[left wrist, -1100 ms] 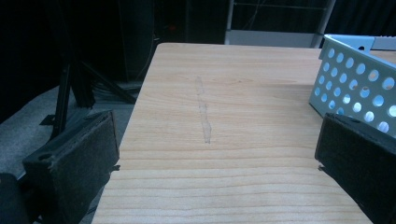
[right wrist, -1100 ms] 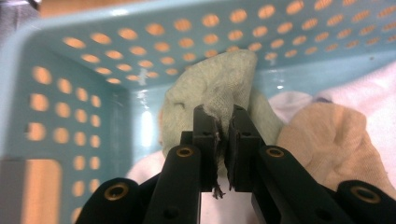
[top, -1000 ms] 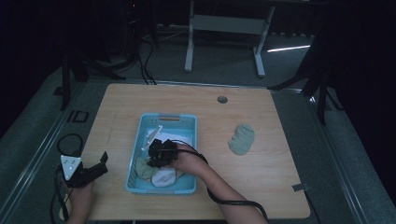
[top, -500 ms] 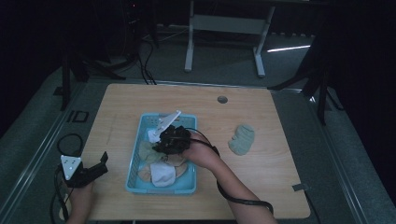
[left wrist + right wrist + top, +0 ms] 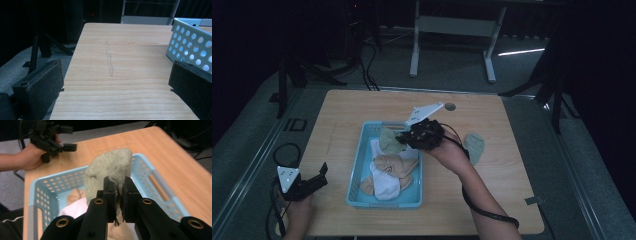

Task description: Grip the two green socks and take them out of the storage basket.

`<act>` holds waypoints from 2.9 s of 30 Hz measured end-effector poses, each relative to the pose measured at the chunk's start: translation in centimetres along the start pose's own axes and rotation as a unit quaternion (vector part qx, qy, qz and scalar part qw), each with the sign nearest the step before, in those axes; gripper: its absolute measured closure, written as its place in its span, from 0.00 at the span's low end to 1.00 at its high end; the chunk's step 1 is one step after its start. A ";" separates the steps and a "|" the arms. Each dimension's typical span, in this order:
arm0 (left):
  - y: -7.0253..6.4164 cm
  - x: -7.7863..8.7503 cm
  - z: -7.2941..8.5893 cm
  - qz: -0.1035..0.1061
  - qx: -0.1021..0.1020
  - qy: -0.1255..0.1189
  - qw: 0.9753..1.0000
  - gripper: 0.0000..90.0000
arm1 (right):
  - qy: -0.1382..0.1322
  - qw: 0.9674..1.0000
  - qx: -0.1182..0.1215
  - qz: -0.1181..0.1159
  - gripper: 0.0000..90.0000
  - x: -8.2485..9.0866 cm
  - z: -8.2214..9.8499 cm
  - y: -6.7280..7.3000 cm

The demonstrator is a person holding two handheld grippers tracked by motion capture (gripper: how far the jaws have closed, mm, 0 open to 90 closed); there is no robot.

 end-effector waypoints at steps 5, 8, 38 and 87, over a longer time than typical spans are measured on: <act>0.0 0.0 0.0 -0.001 0.000 0.000 1.000 0.00 | -0.019 0.999 -0.022 0.024 0.93 2.5 0.8 -1.9; 0.0 0.0 0.0 -0.001 -0.001 0.000 1.000 0.00 | -0.028 0.998 -0.034 0.038 0.93 3.8 1.6 -2.9; 0.0 0.0 0.0 -0.002 -0.001 0.002 1.000 0.00 | -0.020 0.985 -0.129 0.117 0.93 6.1 13.2 -9.2; 0.0 0.0 0.0 -0.002 0.000 0.002 1.000 0.00 | -0.032 0.986 -0.157 0.052 0.18 4.0 18.1 -9.1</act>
Point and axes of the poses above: each handheld gripper's, and its own axes: x roughly backward along the jaws, z roughly out of its underside, y roughly to its left, the point moved 6 cm from there along -x, roughly forward along the jaws, and after that the axes turned 8 degrees about -x, right-handed, at the moved point
